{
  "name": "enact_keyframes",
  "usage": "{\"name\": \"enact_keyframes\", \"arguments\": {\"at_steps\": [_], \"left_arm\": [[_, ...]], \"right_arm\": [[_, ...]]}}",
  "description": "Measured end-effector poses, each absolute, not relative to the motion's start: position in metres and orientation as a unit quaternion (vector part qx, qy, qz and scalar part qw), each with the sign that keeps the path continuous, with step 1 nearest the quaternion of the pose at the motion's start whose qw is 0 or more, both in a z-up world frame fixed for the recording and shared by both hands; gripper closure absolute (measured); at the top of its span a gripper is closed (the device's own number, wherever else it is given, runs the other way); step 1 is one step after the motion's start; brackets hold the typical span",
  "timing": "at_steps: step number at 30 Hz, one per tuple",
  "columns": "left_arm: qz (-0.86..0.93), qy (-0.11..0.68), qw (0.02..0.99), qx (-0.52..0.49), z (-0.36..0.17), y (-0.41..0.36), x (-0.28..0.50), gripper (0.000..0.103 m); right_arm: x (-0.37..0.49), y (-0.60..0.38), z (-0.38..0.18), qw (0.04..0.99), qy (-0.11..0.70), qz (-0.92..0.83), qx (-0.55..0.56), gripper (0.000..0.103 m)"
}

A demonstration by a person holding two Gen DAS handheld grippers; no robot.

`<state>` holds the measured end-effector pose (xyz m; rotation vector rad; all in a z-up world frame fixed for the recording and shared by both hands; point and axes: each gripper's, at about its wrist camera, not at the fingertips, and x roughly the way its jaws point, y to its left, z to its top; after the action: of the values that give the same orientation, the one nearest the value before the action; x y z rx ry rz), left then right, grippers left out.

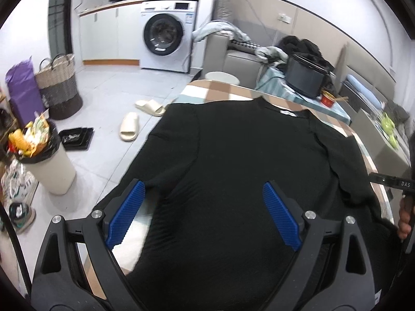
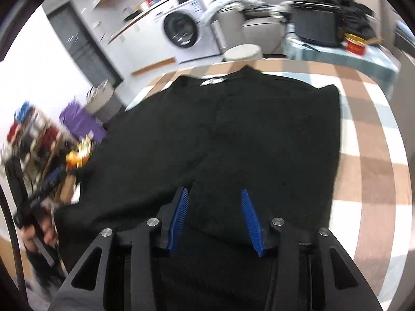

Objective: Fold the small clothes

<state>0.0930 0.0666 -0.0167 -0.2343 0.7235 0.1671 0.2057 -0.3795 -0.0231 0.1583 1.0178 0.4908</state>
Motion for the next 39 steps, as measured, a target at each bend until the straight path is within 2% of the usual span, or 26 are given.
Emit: {"name": "enact_keyframes", "arguments": {"at_steps": [2,6,12,14,16,19,27,29,30,31,33,39], "left_arm": [[0.092,0.351,0.922,-0.134,-0.019,0.081,0.091,0.011],[0.123,0.355,0.910,-0.174,-0.029,0.118,0.084,0.011],[0.165,0.368,0.868,-0.288,-0.058,0.198,0.066,0.012],[0.168,0.372,0.847,-0.340,-0.073,0.225,0.060,0.017],[0.177,0.383,0.825,-0.376,-0.088,0.245,0.055,0.028],[0.174,0.399,0.807,-0.400,-0.108,0.265,0.055,0.036],[0.133,0.437,0.763,-0.457,-0.153,0.276,0.076,0.038],[0.111,0.419,0.757,-0.489,-0.158,0.274,0.081,0.057],[0.103,0.406,0.758,-0.500,-0.157,0.274,0.081,0.072],[0.102,0.394,0.763,-0.503,-0.154,0.273,0.083,0.081],[0.104,0.378,0.778,-0.491,-0.145,0.269,0.086,0.087],[0.132,0.342,0.848,-0.383,-0.082,0.239,0.102,0.089]], "right_arm": [[0.210,-0.386,-0.032,0.846,0.482,0.203,0.103,0.059],[0.220,-0.382,-0.065,0.820,0.539,0.166,0.095,0.060],[0.204,-0.403,-0.024,0.844,0.496,0.159,0.128,0.057],[0.193,-0.409,-0.016,0.848,0.486,0.158,0.141,0.057],[0.186,-0.411,-0.011,0.850,0.482,0.155,0.145,0.056],[0.177,-0.412,-0.010,0.850,0.480,0.155,0.150,0.056],[0.170,-0.395,-0.022,0.848,0.481,0.155,0.158,0.056],[0.170,-0.395,-0.023,0.848,0.481,0.154,0.160,0.056],[0.170,-0.395,-0.023,0.848,0.481,0.153,0.162,0.056],[0.169,-0.395,-0.023,0.848,0.481,0.154,0.163,0.056],[0.170,-0.396,-0.024,0.848,0.480,0.151,0.165,0.056],[0.167,-0.399,-0.024,0.849,0.475,0.149,0.174,0.056]]}}
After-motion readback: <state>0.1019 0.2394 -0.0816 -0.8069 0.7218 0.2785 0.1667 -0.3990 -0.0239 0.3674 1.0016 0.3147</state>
